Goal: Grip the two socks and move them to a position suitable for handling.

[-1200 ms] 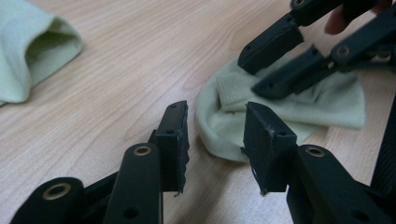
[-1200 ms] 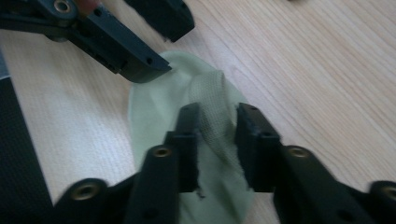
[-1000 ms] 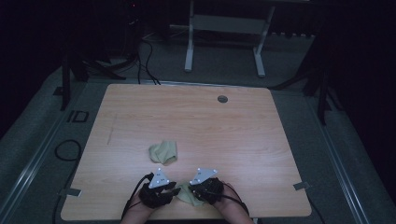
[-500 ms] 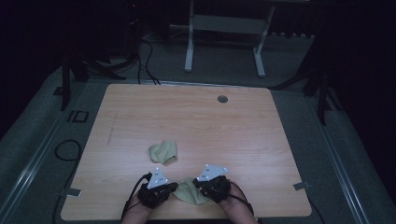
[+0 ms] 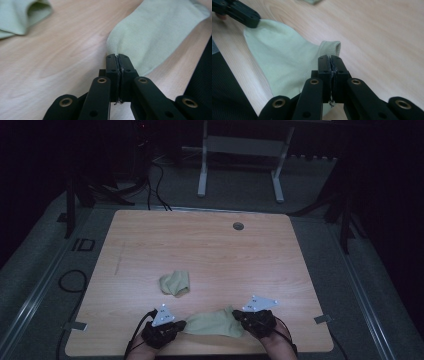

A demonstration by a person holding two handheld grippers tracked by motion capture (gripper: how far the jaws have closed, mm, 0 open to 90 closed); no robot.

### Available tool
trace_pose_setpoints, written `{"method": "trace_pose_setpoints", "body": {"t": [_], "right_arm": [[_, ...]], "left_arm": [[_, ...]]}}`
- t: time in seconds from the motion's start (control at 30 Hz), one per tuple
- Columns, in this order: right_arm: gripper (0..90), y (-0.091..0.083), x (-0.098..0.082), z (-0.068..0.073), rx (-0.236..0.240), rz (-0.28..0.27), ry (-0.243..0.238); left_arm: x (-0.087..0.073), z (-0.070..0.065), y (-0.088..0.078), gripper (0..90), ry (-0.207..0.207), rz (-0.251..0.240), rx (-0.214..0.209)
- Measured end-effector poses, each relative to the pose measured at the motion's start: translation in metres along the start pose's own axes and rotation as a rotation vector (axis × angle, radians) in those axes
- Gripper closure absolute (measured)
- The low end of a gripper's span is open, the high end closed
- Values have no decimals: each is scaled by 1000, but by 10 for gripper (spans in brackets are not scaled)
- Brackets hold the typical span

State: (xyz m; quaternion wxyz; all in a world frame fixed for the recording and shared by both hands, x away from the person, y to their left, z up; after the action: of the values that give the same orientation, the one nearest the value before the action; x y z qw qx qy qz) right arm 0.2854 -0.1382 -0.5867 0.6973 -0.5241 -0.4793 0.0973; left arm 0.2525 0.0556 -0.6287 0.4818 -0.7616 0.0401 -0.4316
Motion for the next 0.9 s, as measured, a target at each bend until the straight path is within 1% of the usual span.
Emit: {"method": "trace_pose_setpoints", "body": {"t": [0.03,0.07,0.1,0.13,0.2,0.27,0.3,0.33,0.37,0.4,0.43,0.47,0.5,0.57,0.67,0.7,0.73,0.8,0.83,0.87,0.9], "right_arm": [[877,2,-5,-1,6,8,14],[876,5,-10,-3,6,11,28],[876,7,-16,-3,15,19,50],[875,10,-20,-3,22,26,58],[866,15,-30,-4,20,52,59],[862,18,-35,-5,19,73,62],[837,17,-37,-7,7,75,62],[802,17,-38,-8,8,77,66],[773,15,-39,-8,12,78,73],[765,14,-40,-10,4,75,76],[757,12,-39,-11,2,70,75],[730,10,-39,-11,4,69,72],[724,8,-37,-11,1,64,69],[726,4,-33,-10,-1,51,62],[702,2,-27,-9,-1,38,58],[690,2,-25,-10,6,33,58],[682,2,-22,-10,12,26,62],[668,3,-15,-10,11,17,54],[668,3,-15,-10,11,17,54],[661,4,-11,-9,15,13,49],[648,8,-2,-7,19,9,34]], "left_arm": [[0,-2,2,879,3,2,-7],[-1,-3,3,878,11,10,-2],[-1,-4,5,878,15,14,1],[-2,-5,6,877,15,19,-7],[-3,-5,9,876,9,24,-11],[-4,-4,10,874,14,32,-4],[-5,-4,10,871,11,38,-16],[-5,-4,10,870,10,36,-20],[-4,-3,9,861,6,35,-24],[-4,-4,9,793,2,33,-35],[-3,-5,7,730,1,23,-46],[-1,-4,5,649,-1,11,-33],[1,-4,3,589,2,-2,-24],[5,-6,0,590,13,-24,-25],[9,-6,-5,591,10,-50,-26],[9,-5,-6,591,10,-57,-17],[9,-4,-7,590,6,-62,-18],[8,-3,-9,590,4,-72,-24],[8,-3,-9,586,4,-72,-24],[6,-2,-10,586,6,-75,-27],[6,-1,-11,563,7,-80,-28]]}}
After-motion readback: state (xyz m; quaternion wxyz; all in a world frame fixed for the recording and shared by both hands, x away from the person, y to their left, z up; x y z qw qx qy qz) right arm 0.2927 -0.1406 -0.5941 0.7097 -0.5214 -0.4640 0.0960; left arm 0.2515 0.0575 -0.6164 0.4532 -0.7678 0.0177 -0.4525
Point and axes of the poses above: each handheld gripper's, and its own axes: y roughly forward along the jaws, x roughly out of its top, z roughly to its left, the point moved 10 cm from there along y, roughly forward along the jaws, and after that the axes turned 10 degrees about z, right-handed, at the moved point
